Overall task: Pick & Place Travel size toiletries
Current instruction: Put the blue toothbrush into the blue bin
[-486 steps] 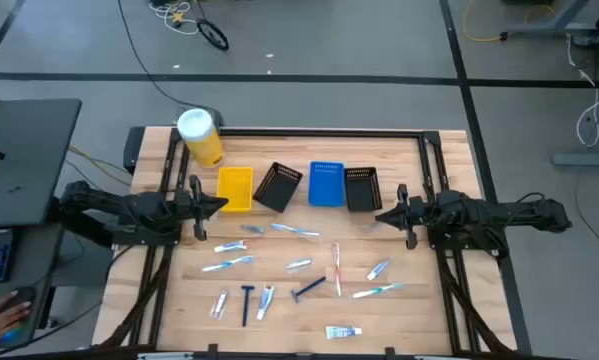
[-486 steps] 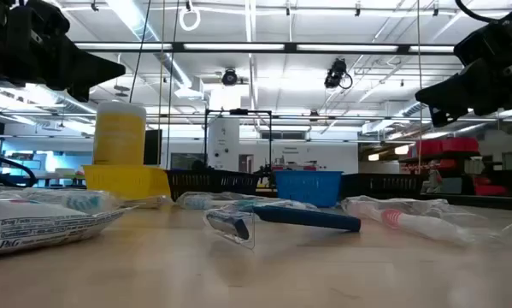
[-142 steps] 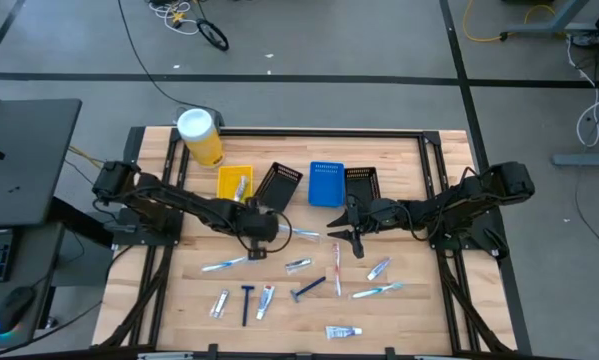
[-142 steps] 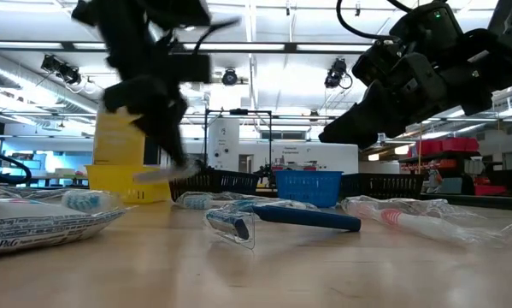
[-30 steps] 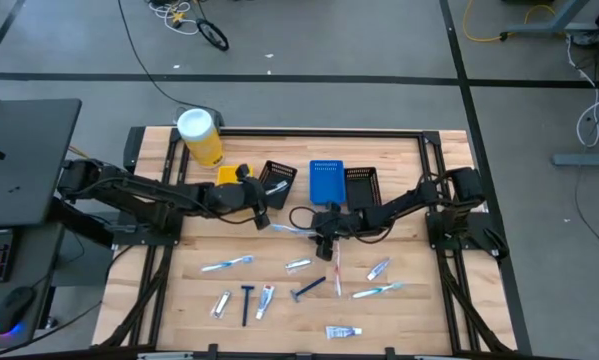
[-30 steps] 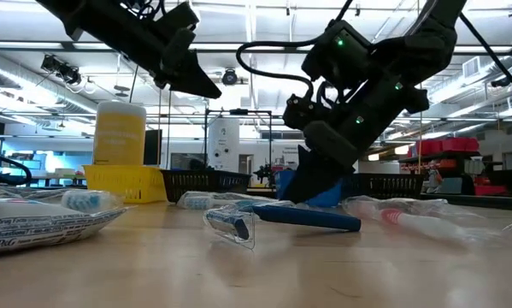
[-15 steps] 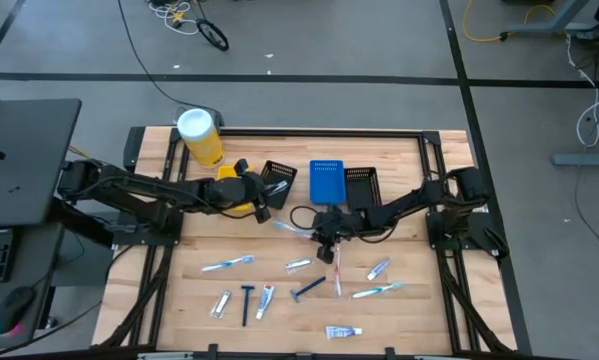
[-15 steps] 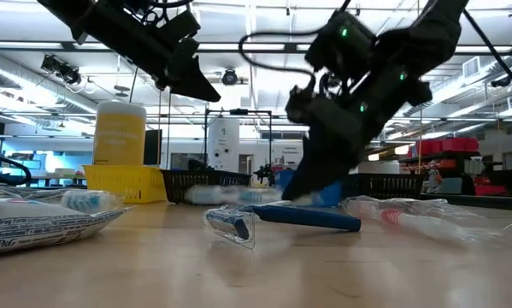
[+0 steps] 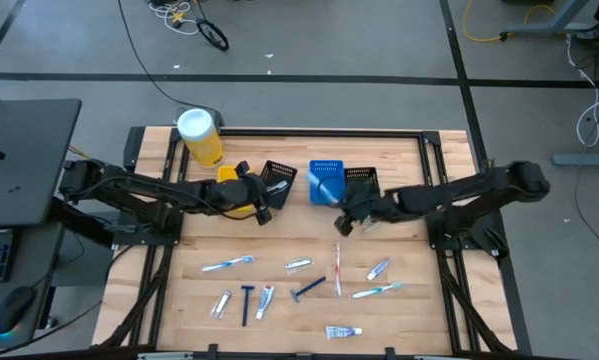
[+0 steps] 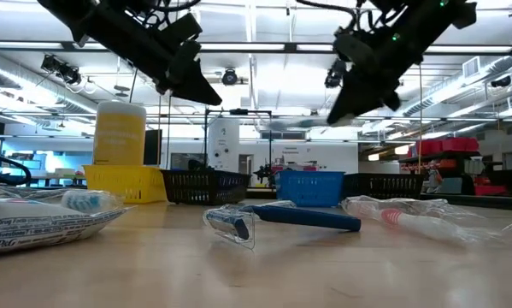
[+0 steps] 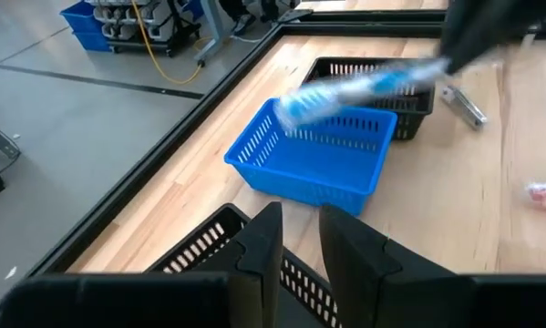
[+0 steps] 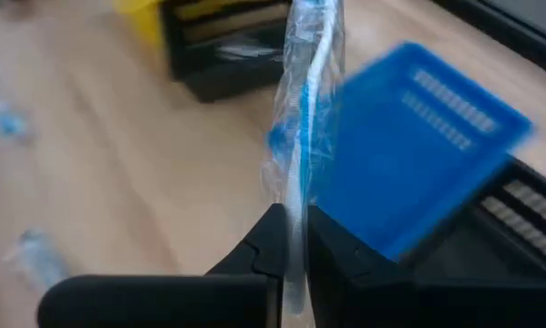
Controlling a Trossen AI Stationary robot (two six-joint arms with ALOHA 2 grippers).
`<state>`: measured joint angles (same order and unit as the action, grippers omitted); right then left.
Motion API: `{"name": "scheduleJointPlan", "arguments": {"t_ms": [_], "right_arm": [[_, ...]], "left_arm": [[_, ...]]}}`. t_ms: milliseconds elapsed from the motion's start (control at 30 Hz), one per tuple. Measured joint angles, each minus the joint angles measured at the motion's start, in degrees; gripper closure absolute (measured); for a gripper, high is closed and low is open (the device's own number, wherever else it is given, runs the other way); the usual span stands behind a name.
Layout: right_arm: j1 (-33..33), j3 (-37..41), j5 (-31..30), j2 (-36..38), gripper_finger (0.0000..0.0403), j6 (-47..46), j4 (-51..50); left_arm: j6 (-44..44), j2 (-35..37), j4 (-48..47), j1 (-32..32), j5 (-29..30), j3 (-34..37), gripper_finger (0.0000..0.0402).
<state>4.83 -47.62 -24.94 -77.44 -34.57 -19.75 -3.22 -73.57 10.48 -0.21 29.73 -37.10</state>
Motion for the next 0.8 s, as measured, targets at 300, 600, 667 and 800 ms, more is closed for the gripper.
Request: {"name": "scheduleJointPlan", "arguments": {"t_ms": [300, 600, 667, 800], "right_arm": [[-9.9, 0.0, 11.0, -2.0, 0.0374, -1.2, -3.8], [-15.6, 0.0, 16.7, -5.6, 0.0372, 2.2, -4.6], [-15.7, 0.0, 16.8, -6.5, 0.0368, 3.8, -4.5], [-16.0, 0.0, 16.8, -7.2, 0.0342, 7.0, -3.3]], "left_arm": [[0.7, -2.9, 1.1, 0.2, 0.1, 0.0, 0.0317], [0.8, -3.0, 1.0, 0.2, 0.0, 0.0, 0.0317], [0.6, -3.0, 0.7, 0.2, 0.0, 0.0, 0.0317], [0.6, -3.0, 0.8, 0.2, 0.0, 0.0, 0.0317]]}}
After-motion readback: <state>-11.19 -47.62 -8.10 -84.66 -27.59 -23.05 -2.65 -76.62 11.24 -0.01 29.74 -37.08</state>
